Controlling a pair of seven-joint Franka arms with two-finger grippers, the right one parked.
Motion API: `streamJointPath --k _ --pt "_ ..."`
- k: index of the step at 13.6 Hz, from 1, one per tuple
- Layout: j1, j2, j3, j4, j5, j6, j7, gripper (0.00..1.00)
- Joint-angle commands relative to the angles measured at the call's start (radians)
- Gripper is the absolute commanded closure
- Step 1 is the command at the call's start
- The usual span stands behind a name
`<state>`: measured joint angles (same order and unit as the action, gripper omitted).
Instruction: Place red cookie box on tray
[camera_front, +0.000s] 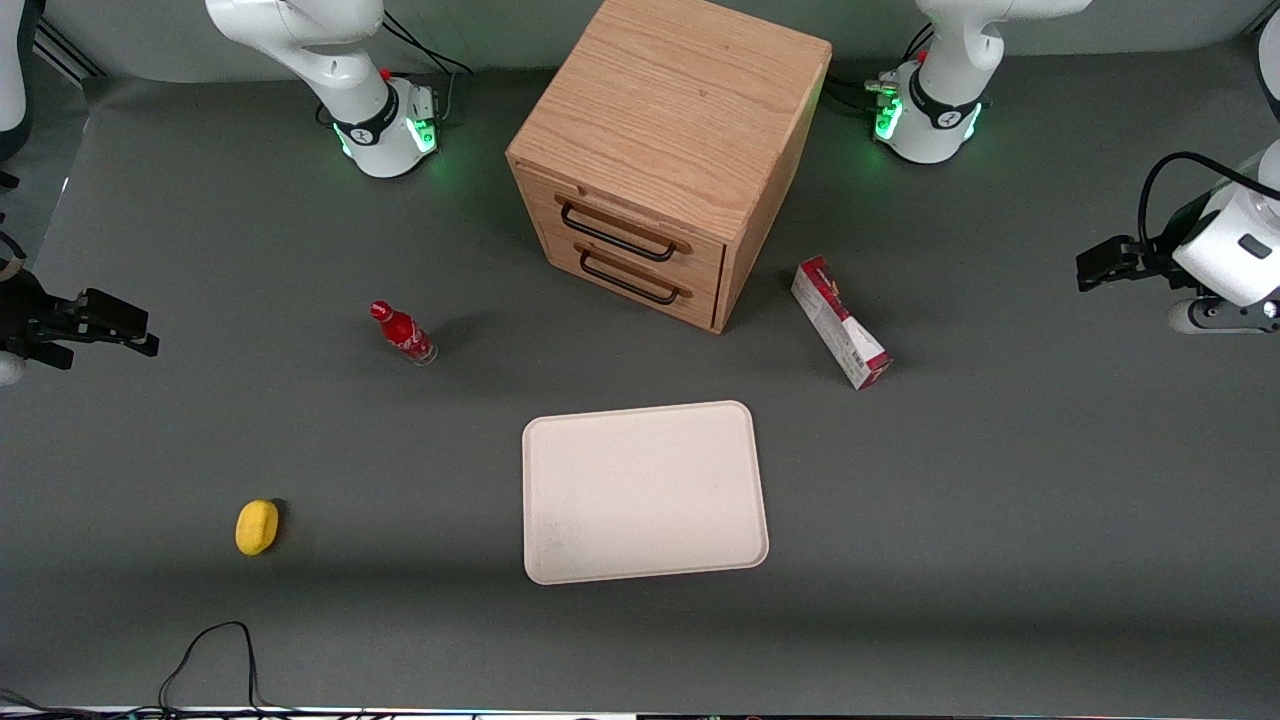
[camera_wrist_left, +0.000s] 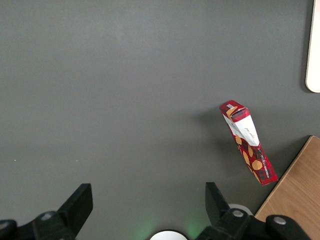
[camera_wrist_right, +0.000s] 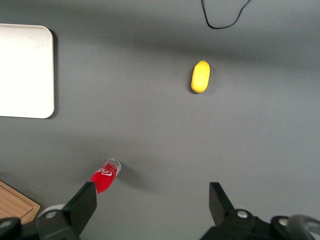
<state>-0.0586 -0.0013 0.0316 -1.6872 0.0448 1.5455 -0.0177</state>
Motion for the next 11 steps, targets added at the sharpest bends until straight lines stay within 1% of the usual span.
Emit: streamJointPath --k 1,3,6,7,8,9,11 --pt "0.003 0.011 0.001 0.035 -0.02 -0.031 0.022 0.0" --pt "0.003 -0.002 0.001 0.037 -0.052 -0.06 0.009 0.0" --pt "-0.009 -0.017 -0.013 0.05 -0.071 -0.103 -0.001 0.0" --pt "-0.01 -0.023 -0.039 0.053 -0.082 -0.12 -0.005 0.0" --pt "-0.01 -0.035 -0.065 0.06 -0.092 -0.128 -0.051 0.0" --pt "-0.01 -0.039 -0.102 0.061 -0.098 -0.133 -0.138 0.0" --pt "-0.012 -0.039 -0.215 0.078 -0.103 -0.137 -0.319 0.0"
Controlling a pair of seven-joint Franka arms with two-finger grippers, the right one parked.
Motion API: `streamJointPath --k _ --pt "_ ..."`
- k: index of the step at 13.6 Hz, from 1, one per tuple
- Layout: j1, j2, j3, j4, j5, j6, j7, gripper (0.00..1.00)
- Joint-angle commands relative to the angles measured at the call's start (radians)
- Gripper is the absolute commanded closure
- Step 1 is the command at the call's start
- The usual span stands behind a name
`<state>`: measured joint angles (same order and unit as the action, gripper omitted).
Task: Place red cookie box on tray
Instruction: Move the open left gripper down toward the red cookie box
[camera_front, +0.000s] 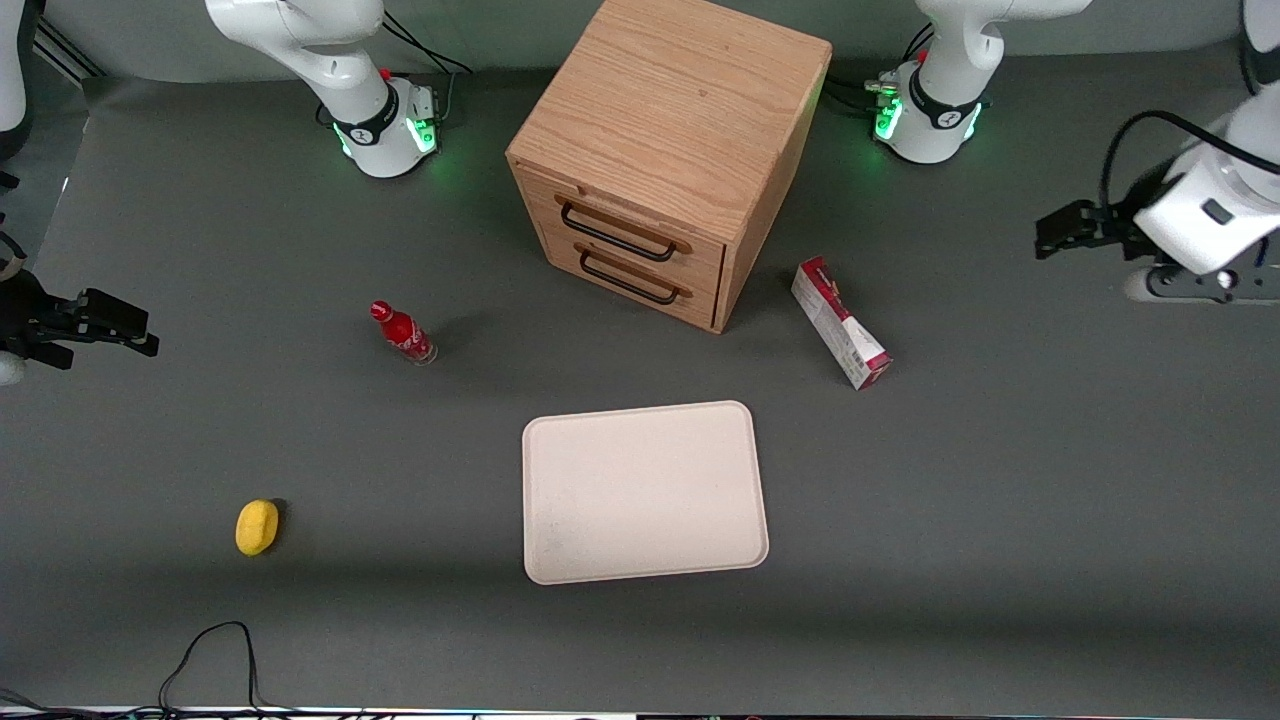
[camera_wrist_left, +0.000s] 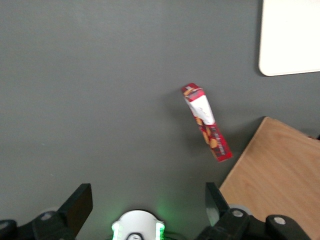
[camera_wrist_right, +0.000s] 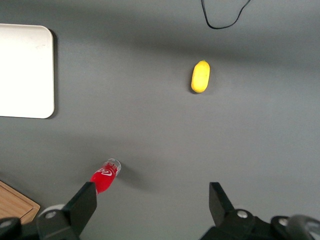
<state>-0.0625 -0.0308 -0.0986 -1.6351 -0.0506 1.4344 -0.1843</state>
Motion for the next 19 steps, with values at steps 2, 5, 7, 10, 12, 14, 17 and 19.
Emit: streamJointPath --k 2,5,7,10,12,14,17,19 --pt "-0.01 0.003 -0.211 0.066 -0.008 -0.025 -0.375 0.0" --pt "-0.01 0.008 -0.289 0.081 -0.04 -0.026 -0.521 0.0" --pt "-0.003 0.006 -0.285 0.075 -0.051 -0.032 -0.521 0.0" --pt "0.009 -0.004 -0.241 -0.007 -0.052 -0.026 -0.498 0.0" --pt "0.01 -0.006 -0.222 -0.098 -0.054 0.033 -0.486 0.0" --pt "0.007 -0.011 -0.211 -0.219 -0.054 0.139 -0.48 0.0" --pt "-0.002 -0.034 -0.211 -0.455 -0.051 0.415 -0.478 0.0" --pt "-0.013 -0.029 -0.214 -0.575 -0.051 0.573 -0.48 0.0"
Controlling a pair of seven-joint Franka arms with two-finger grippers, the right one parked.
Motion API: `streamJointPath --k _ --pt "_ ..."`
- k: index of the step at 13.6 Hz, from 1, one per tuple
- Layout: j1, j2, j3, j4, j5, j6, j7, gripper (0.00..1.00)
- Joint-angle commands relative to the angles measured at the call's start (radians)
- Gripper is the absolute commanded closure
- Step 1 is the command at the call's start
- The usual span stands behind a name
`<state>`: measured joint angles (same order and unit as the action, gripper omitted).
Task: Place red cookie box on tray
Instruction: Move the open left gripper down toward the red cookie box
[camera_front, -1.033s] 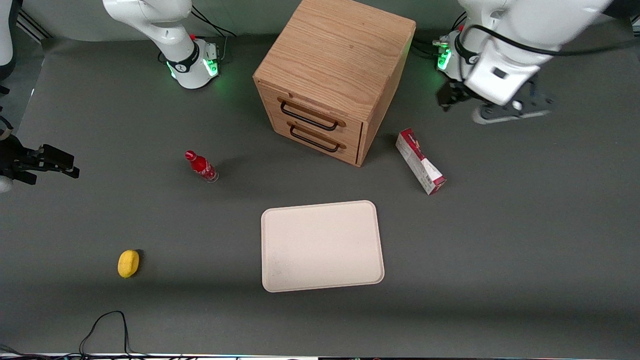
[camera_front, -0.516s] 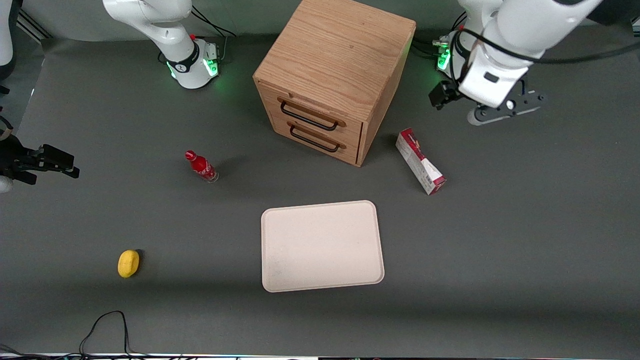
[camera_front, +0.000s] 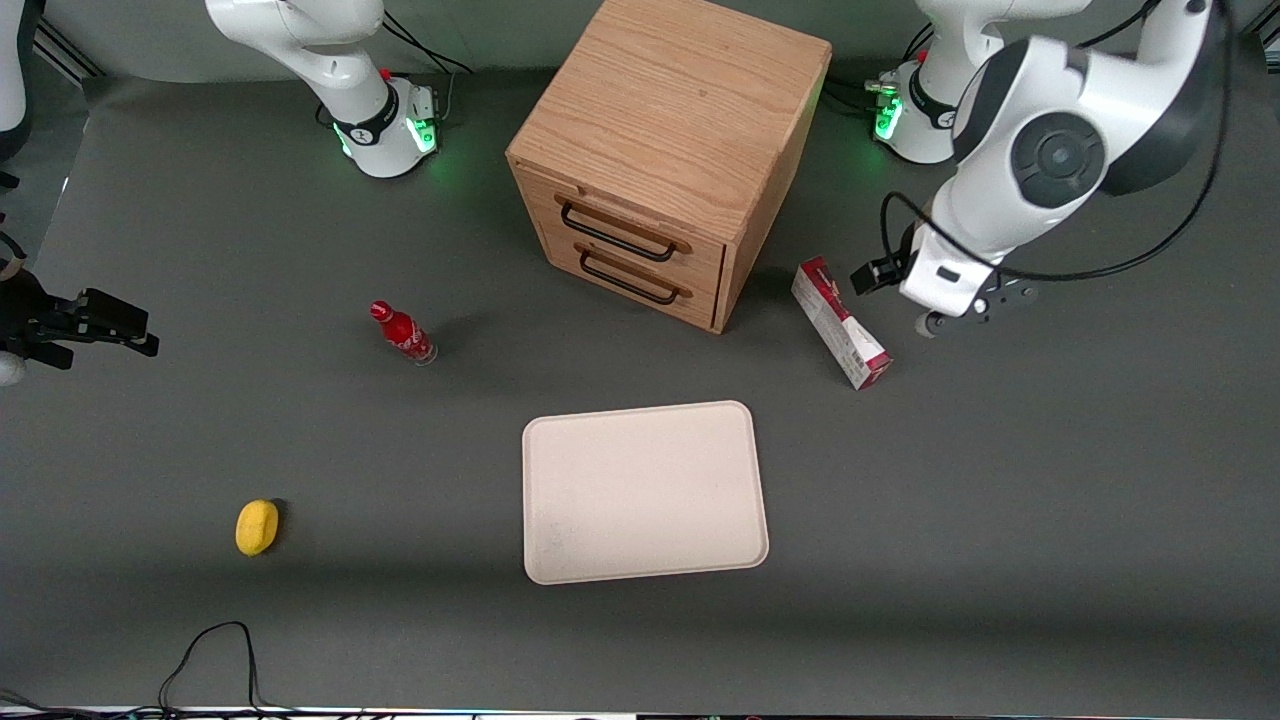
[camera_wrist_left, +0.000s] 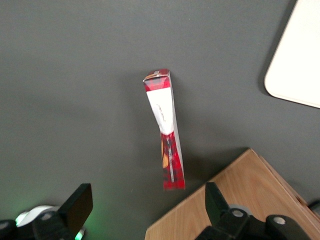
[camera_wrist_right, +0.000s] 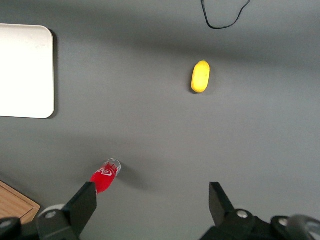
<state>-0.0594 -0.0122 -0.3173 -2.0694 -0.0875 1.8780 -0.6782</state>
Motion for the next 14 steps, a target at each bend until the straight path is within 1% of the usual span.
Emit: streamJointPath --k 1,3,8,11,14 --pt "-0.026 -0.039 0.004 -0.19 -0.014 0.2 0.014 0.0" --pt "-0.04 0.004 0.003 -0.242 -0.014 0.306 0.005 0.01" --pt "-0.043 0.142 0.004 -0.31 -0.014 0.519 -0.003 0.03" --pt "-0.036 0.193 0.006 -0.31 -0.014 0.562 -0.003 0.04" --pt "-0.037 0.205 0.004 -0.31 -0.012 0.575 -0.004 0.05"
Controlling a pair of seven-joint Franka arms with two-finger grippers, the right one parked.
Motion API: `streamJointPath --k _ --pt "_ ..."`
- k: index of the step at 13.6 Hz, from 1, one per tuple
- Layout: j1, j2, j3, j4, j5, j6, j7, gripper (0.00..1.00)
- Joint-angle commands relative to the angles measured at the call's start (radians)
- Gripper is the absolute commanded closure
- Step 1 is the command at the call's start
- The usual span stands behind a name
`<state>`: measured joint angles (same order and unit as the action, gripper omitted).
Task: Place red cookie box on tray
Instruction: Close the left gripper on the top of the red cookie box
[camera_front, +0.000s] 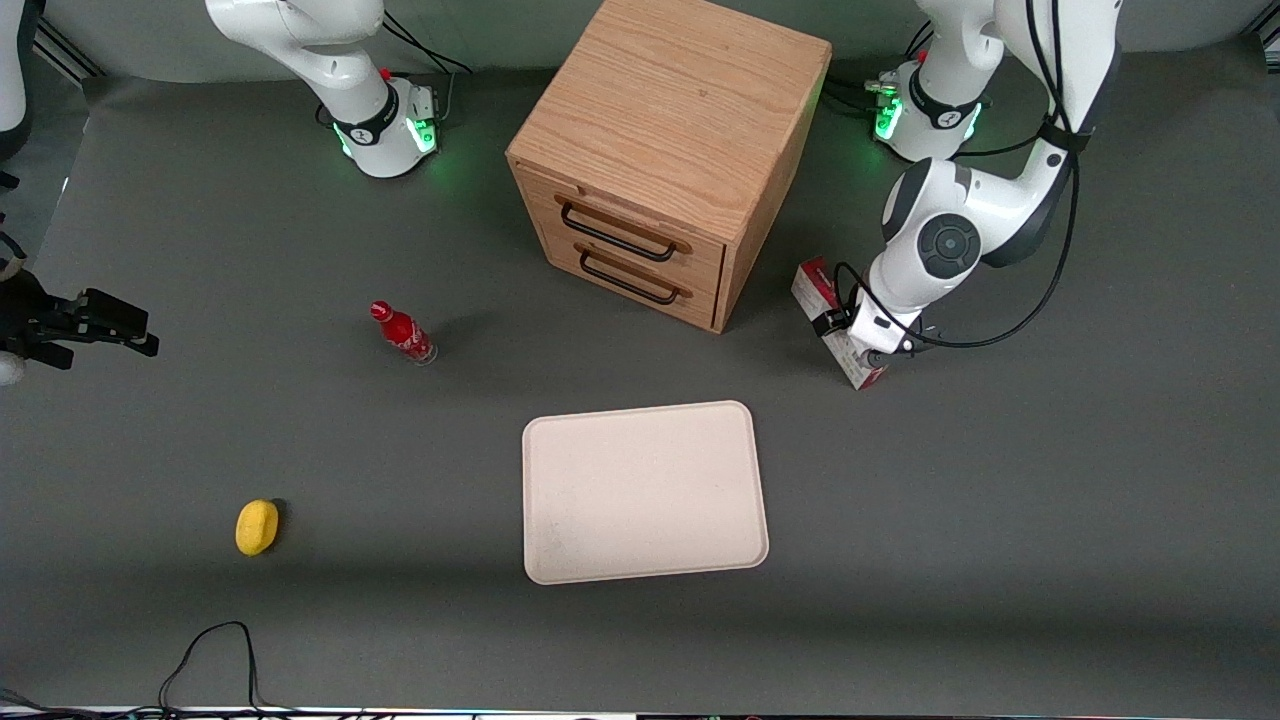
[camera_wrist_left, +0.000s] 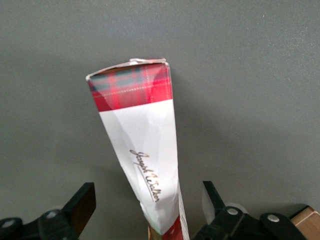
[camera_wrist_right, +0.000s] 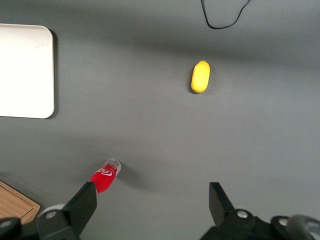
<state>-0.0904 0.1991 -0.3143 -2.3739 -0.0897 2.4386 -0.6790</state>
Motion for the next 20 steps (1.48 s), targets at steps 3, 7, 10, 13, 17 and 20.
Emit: streamJointPath --k 3,7,10,13,17,20 --pt "-0.012 -0.001 0.003 -0.01 -0.01 0.051 -0.01 1.0" --pt "-0.014 -0.004 0.001 -0.011 -0.01 0.051 -0.025 1.0" --pt "-0.014 -0.036 0.001 -0.01 -0.01 0.031 -0.028 1.0" --pt "-0.014 -0.162 0.0 0.01 -0.004 -0.114 -0.027 1.0" --pt "-0.008 -0.282 0.004 0.308 0.001 -0.607 0.006 1.0" --pt "0.024 -0.256 0.033 0.664 -0.001 -0.976 0.085 1.0"
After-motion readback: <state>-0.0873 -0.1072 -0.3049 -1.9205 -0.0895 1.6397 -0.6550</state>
